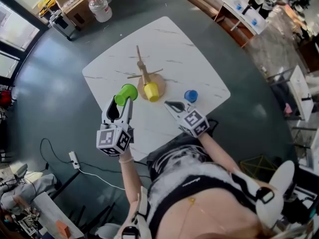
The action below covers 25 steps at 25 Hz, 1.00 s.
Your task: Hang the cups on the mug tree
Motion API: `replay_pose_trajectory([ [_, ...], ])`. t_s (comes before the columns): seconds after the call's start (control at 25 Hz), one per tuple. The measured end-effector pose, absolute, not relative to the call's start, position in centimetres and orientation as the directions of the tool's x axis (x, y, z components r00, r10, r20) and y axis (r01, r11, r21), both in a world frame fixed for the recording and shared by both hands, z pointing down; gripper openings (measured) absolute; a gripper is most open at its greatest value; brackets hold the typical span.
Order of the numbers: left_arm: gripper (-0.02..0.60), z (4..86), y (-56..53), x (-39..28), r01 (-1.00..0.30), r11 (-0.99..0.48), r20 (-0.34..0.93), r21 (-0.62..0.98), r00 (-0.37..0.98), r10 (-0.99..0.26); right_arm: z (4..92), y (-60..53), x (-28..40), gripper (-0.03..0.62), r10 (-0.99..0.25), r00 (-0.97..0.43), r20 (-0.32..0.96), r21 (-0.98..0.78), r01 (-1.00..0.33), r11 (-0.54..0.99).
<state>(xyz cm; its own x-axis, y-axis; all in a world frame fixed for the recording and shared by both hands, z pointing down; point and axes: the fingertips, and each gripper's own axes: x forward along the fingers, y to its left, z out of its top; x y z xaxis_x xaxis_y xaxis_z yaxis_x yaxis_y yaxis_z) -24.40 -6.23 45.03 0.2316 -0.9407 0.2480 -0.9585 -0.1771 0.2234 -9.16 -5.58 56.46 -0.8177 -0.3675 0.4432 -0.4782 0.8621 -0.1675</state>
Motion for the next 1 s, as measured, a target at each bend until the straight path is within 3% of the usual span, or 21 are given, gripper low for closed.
replay_pose_trajectory([
  [1.0, 0.239, 47.0, -10.8, -25.2, -0.927, -0.172, 0.229, 0.334, 0.257, -0.939, 57.0, -7.1, -6.5, 0.003, -0.391, -0.786, 0.479, -0.167, -0.519, 0.838],
])
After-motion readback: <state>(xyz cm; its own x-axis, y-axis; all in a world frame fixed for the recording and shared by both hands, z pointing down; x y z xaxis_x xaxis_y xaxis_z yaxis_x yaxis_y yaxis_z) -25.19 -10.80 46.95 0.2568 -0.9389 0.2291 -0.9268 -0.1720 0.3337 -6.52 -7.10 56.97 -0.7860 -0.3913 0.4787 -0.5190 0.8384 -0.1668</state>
